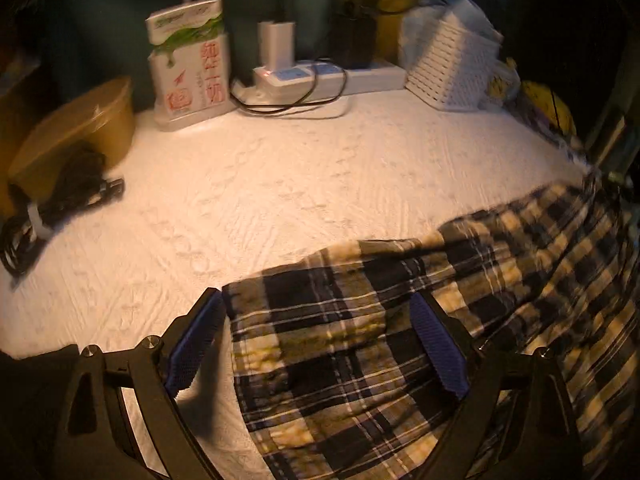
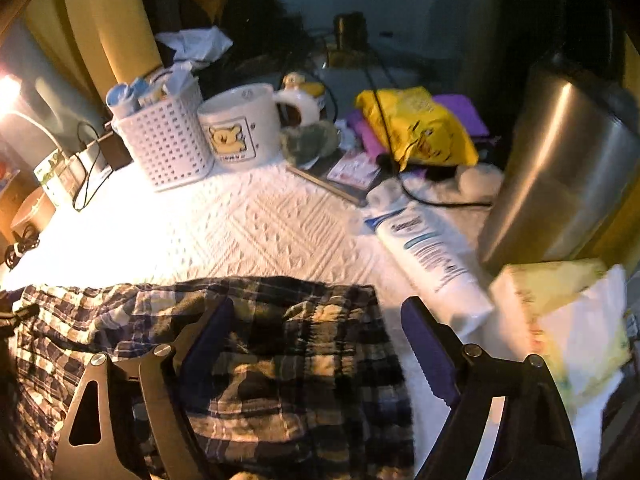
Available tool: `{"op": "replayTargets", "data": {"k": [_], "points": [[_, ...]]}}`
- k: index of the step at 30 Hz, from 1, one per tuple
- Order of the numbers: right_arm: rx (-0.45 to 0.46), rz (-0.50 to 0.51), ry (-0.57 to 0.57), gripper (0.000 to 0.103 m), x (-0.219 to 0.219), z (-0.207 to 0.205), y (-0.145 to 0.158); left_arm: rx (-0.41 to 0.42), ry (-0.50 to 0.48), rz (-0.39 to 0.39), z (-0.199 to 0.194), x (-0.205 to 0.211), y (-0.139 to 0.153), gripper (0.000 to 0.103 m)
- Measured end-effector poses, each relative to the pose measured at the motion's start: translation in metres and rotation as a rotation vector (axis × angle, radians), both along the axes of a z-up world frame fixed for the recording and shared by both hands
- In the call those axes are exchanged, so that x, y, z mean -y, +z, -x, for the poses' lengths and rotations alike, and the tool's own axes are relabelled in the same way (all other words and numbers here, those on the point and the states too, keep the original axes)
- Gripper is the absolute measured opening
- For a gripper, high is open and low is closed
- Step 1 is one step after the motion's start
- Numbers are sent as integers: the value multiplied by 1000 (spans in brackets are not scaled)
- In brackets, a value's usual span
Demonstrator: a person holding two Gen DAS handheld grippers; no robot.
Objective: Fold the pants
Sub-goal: 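Lower both grippers onto the pants hem and close on the fabric, then lift the hem with both grippers and carry it over the pants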
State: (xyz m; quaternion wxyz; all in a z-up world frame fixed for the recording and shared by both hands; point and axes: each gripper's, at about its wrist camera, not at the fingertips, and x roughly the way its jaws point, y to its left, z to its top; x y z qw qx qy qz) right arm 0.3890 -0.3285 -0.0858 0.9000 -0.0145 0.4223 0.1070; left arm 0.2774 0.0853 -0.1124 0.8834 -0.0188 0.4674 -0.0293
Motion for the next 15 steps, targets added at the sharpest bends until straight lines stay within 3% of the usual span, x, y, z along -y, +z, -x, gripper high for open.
{"op": "replayTargets", "data": {"k": [2, 4, 6, 7, 8, 9, 10, 12, 15], "points": [[-22, 0, 10, 82, -3, -5, -8, 12, -6, -17, 1, 3, -2, 88], [-51, 1, 15, 71, -6, -8, -19, 36, 2, -22, 3, 3, -2, 74], [-44, 18, 14, 66, -9, -8, -23, 47, -6, -6, 5, 2, 0, 47], [-38, 27, 13, 60, -11, -8, -23, 52, -8, 5, 7, 1, 0, 39], [-34, 40, 9, 54, -12, -7, -23, 51, -18, 30, 8, 0, 1, 22], [-31, 44, 5, 39, -12, -6, -21, 51, -27, 54, 10, 1, 2, 10], [-28, 38, 4, 29, -12, -4, -19, 48, -36, 76, 12, 1, 2, 9], [-21, 25, 13, 22, -13, -1, -16, 78, -34, 63, 16, 3, 6, 9], [16, 32, 23, 18, -19, 9, -6, 143, -8, 77, 26, -3, 21, 9]]}}
